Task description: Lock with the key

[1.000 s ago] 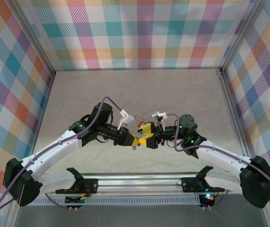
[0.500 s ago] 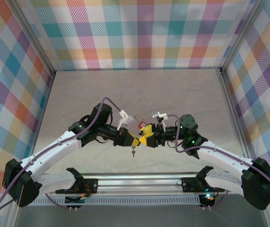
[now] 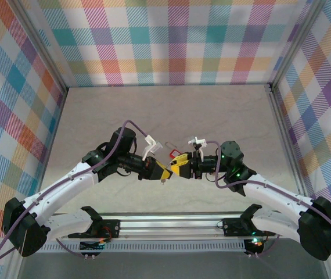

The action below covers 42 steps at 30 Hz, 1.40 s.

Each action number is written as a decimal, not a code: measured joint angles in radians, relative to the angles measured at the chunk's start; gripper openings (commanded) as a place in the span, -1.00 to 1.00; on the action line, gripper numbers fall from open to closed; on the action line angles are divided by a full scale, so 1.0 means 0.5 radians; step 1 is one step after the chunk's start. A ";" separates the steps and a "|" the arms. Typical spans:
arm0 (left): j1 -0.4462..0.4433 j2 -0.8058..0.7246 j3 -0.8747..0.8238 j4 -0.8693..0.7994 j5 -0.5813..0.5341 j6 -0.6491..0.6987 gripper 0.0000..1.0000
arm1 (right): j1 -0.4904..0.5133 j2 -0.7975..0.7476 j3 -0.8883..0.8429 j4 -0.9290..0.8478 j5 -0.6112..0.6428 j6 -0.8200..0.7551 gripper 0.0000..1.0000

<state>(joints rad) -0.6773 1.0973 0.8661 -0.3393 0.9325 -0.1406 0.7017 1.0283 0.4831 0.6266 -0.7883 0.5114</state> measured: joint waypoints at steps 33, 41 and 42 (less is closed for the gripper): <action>0.000 -0.054 -0.066 0.035 -0.070 -0.036 -1.00 | 0.018 0.064 0.018 -0.056 0.040 -0.001 -1.00; 0.000 -0.076 -0.068 -0.014 -0.205 -0.036 -1.00 | 0.031 0.137 0.088 -0.174 0.059 -0.002 -1.00; 0.000 -0.085 -0.068 -0.024 -0.232 -0.031 -1.00 | 0.033 0.146 0.101 -0.191 0.060 -0.001 -1.00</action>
<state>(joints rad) -0.6773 1.0546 0.8322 -0.3511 0.8165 -0.1562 0.7181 1.1011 0.5335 0.5312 -0.7582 0.5110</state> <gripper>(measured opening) 0.115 0.041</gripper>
